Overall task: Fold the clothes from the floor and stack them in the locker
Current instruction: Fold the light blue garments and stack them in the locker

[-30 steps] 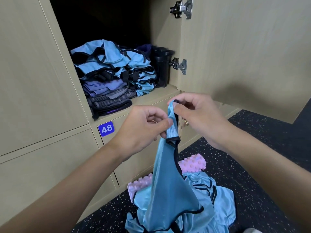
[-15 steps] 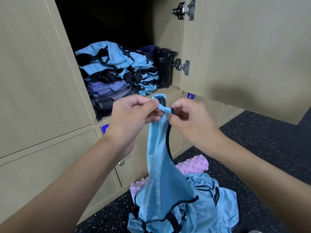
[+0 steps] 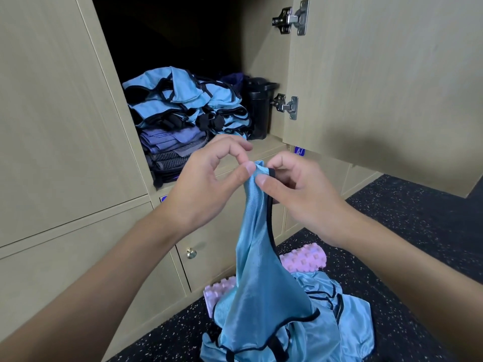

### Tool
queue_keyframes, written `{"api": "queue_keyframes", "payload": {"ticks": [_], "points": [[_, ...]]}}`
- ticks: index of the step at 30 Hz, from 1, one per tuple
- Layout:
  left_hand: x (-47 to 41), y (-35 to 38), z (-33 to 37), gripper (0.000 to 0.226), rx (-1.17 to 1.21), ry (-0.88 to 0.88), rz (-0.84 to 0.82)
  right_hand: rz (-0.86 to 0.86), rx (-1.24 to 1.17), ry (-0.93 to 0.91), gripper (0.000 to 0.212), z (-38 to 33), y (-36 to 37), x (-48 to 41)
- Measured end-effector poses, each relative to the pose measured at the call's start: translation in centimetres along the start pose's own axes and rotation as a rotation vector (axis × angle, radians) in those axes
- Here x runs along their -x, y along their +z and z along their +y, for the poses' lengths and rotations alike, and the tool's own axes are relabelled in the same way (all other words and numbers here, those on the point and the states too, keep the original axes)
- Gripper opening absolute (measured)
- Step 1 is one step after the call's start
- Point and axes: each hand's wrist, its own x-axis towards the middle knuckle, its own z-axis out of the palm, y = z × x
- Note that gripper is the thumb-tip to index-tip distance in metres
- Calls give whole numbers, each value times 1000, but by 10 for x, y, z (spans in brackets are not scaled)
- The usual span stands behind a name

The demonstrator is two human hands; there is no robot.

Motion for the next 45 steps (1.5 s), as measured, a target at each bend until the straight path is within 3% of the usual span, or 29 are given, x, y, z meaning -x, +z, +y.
{"api": "queue_keyframes", "payload": {"ticks": [6,12,18,20,22,26,29,31,33,38,40,43,45], "points": [[1,6,6,16,149,-25,109,-132,-76,77,10,2,0,0],[-3,1,8,25,111,-5,252,-233,-31,137,14,1,0,3],[-5,-1,10,24,21,2,236,-281,-2,184,20,3,1,3],[-5,-2,9,19,18,3,225,-286,28,179,10,3,2,3],[-5,-3,7,11,10,-18,199,-299,45,173,17,4,4,4],[-6,-13,7,34,-62,-55,181,-402,54,203,17,4,3,5],[-9,-25,8,24,-129,-52,219,-475,128,219,11,6,2,7],[-9,-30,9,17,-141,-43,222,-435,175,196,17,7,2,6],[-7,-33,9,14,-163,-62,173,-341,205,145,21,8,2,5],[1,-33,12,72,-269,-249,-197,-188,157,49,19,5,-3,3],[2,-31,13,62,-326,-272,-310,-182,149,39,22,4,-5,3],[1,-29,14,8,-291,-201,-360,-188,154,44,23,7,-6,2],[0,-32,14,11,-275,-167,-356,-205,160,37,23,8,-7,2]]}}
